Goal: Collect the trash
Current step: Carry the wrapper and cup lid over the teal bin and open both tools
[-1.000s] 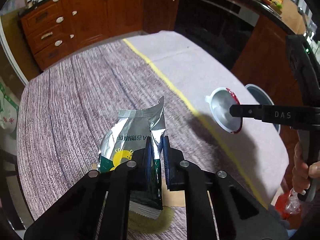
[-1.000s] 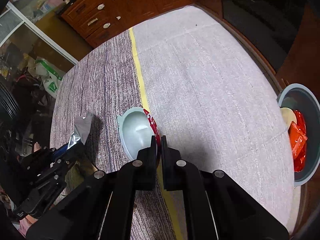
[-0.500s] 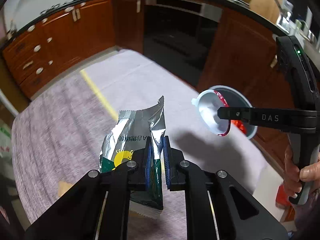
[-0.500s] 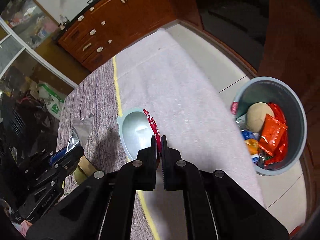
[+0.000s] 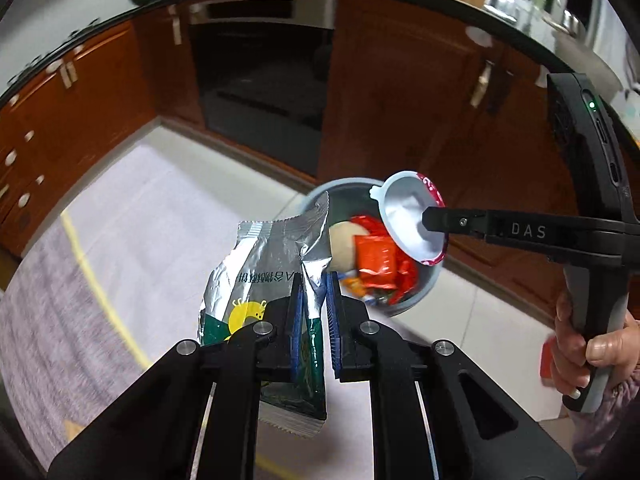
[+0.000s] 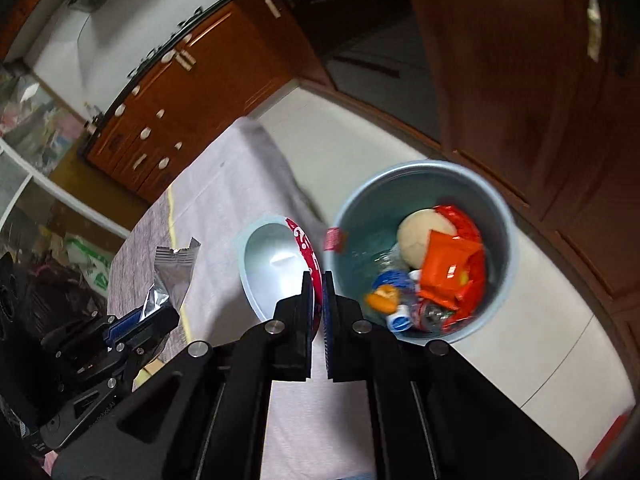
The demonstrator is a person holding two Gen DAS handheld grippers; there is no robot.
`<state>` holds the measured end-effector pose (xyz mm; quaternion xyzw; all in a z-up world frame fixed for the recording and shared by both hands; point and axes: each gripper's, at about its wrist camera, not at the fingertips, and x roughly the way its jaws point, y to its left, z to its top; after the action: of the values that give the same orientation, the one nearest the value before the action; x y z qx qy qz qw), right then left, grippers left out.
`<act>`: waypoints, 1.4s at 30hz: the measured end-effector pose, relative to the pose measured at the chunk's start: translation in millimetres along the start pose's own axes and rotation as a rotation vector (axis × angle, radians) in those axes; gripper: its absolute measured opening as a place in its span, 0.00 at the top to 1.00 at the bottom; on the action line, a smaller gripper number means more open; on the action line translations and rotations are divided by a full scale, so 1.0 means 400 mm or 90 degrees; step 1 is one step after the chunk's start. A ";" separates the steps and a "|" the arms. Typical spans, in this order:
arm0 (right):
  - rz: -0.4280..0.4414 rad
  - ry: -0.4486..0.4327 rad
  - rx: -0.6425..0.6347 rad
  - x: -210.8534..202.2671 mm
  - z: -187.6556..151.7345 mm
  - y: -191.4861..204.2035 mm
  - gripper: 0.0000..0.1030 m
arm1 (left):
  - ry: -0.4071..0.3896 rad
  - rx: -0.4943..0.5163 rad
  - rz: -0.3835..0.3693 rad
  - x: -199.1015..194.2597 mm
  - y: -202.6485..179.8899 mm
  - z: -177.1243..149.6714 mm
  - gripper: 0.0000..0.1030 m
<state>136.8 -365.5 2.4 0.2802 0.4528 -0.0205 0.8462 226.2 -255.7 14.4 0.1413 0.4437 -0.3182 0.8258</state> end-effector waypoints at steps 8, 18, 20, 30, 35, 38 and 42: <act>-0.032 -0.015 0.072 -0.021 0.014 -0.167 0.95 | 0.026 0.048 -0.040 0.106 -0.115 0.071 0.88; -0.055 0.016 0.111 0.048 0.029 -0.268 0.95 | 0.088 0.053 -0.055 0.287 -0.164 0.124 0.85; -0.059 0.019 0.113 0.058 0.034 -0.277 0.95 | 0.104 0.045 -0.055 0.314 -0.153 0.123 0.78; -0.069 0.032 0.112 0.103 0.053 -0.286 0.95 | 0.102 0.041 -0.018 0.343 -0.124 0.120 0.33; -0.073 0.033 0.109 0.112 0.061 -0.278 0.95 | 0.102 0.040 -0.012 0.360 -0.118 0.129 0.24; -0.077 0.035 0.108 0.113 0.065 -0.278 0.94 | 0.107 0.034 -0.018 0.367 -0.106 0.130 0.23; -0.079 0.041 0.101 0.127 0.073 -0.269 0.93 | 0.103 0.037 -0.019 0.343 -0.096 0.115 0.21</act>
<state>157.6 -459.5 -73.5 0.3183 0.4934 -0.0995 0.8033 286.0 -363.5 -70.7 0.1838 0.5016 -0.3308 0.7780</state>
